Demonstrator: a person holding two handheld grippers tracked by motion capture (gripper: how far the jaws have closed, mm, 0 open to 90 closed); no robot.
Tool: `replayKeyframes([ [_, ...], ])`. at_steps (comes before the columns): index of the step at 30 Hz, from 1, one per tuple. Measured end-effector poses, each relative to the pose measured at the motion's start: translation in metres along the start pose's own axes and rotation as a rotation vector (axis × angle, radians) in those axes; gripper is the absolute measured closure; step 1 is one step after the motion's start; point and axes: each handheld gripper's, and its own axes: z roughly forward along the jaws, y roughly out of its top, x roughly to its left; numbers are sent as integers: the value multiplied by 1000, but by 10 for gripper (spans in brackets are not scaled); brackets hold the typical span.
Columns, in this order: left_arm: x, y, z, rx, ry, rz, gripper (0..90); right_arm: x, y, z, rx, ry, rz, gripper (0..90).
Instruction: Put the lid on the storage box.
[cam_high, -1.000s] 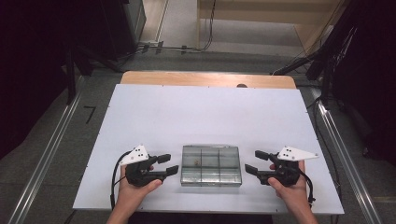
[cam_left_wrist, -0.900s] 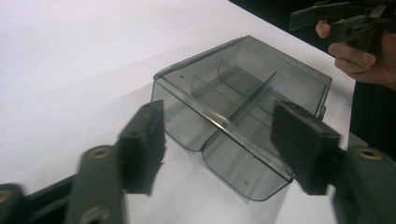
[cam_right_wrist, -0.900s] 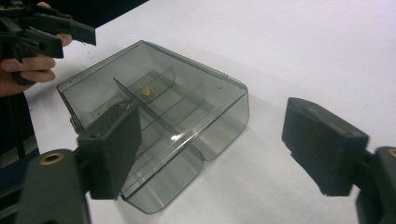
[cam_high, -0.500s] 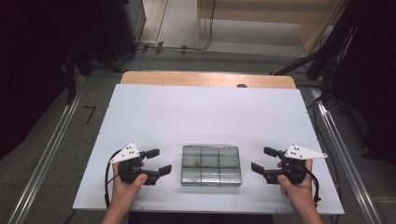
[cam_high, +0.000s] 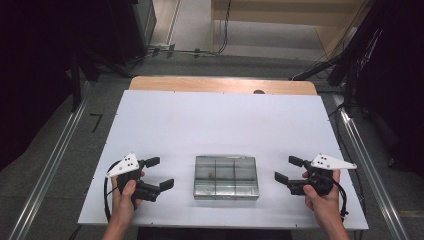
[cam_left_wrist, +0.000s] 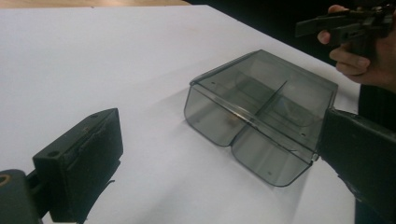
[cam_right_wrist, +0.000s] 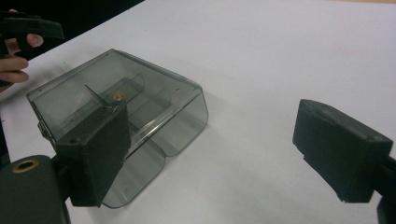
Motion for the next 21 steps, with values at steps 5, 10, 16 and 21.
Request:
replayKeyframes([
  [5,5,-3,-4,-4,7,1,0,-5,-2,-3,-13,-11,7,95],
  [10,10,-5,-8,-8,26,-4,0,-11,-4,-5,-19,-16,18,85],
  [16,15,-8,-14,-11,44,-13,0,-16,-6,-9,-26,-34,17,82],
  [21,19,-11,-17,-6,62,-13,0,-21,-8,-11,-30,-46,24,76],
])
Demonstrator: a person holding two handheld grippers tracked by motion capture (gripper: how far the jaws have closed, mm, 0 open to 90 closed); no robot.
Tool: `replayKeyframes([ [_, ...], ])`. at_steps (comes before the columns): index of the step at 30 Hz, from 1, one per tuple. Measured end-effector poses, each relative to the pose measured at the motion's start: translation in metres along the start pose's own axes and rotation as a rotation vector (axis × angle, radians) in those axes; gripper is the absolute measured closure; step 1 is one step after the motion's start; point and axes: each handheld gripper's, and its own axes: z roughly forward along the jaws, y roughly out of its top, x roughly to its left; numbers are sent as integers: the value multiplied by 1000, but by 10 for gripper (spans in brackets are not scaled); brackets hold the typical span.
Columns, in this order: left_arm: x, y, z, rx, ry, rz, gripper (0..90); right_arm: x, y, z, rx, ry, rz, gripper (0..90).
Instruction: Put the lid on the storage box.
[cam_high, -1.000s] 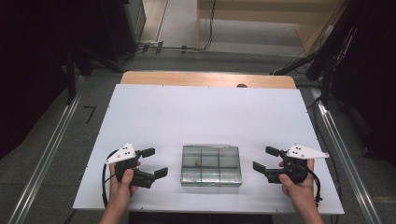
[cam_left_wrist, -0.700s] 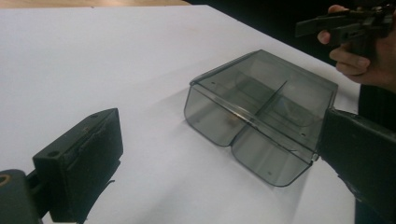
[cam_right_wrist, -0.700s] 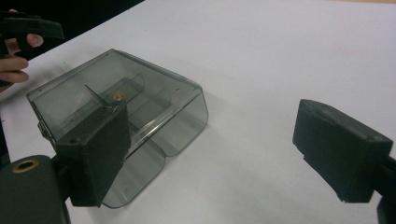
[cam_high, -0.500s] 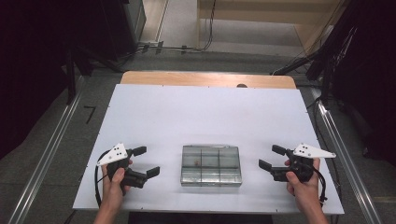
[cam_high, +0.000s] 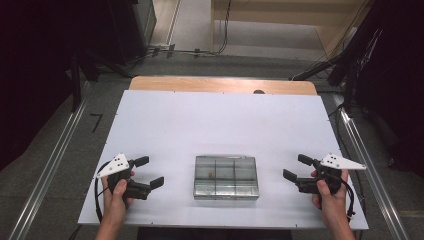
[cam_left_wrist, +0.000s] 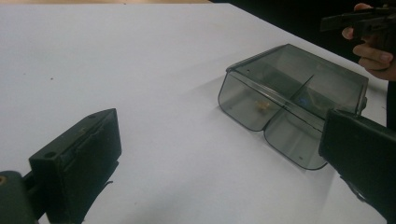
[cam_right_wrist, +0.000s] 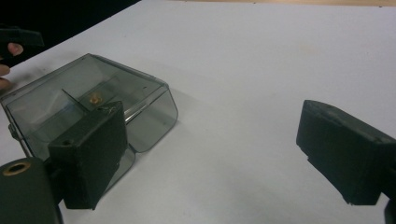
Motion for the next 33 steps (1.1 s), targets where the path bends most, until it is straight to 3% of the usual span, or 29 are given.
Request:
replayKeyframes([
  [18,10,-6,-12,-13,63,-6,0,-20,-8,-11,-30,-28,18,0],
  [27,18,-9,-17,-38,66,-29,0,-30,-13,-16,-55,-53,14,0],
  [33,19,-9,-16,-29,68,-29,0,-36,-17,-18,-50,-73,5,0],
])
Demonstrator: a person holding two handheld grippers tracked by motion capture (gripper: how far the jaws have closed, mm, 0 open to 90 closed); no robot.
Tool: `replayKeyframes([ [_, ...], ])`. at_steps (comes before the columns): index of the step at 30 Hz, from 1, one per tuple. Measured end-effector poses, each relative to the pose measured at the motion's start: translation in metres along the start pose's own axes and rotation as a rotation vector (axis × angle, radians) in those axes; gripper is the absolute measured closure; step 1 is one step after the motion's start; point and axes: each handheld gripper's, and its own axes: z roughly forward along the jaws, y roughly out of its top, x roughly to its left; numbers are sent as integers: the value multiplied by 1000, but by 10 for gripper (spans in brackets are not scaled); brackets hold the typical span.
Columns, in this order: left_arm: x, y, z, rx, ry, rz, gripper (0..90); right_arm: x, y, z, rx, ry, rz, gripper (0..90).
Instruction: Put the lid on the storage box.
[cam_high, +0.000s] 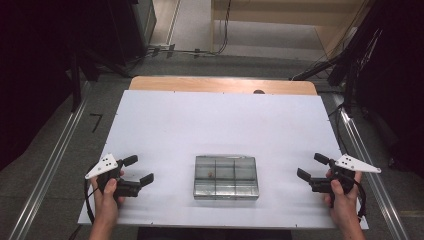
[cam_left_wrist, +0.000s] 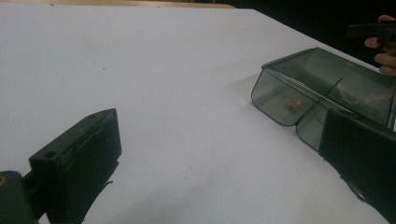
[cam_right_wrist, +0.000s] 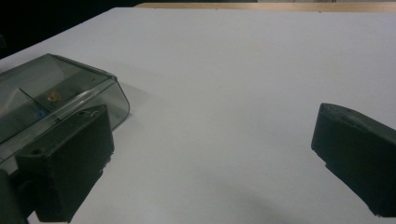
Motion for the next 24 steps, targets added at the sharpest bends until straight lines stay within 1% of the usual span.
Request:
replayKeyframes([
  [4,1,0,1,-4,-11,-18,0,-5,-2,0,-2,6,5,0],
  [7,2,0,1,-7,-13,-20,0,-10,-3,-1,-14,17,19,0],
  [8,2,0,1,-6,-15,-21,0,-10,-4,-1,-14,20,31,0],
  [10,3,-1,2,-9,-15,-22,0,-12,-5,-1,-19,25,29,0],
  [14,3,-1,2,-13,-19,-26,0,-12,-7,-2,-18,20,41,0],
  [19,4,-1,2,-10,-27,-32,0,-12,-7,1,-8,15,36,0],
  [24,4,-1,3,-8,-20,-38,0,-9,-8,3,-1,-2,24,0],
])
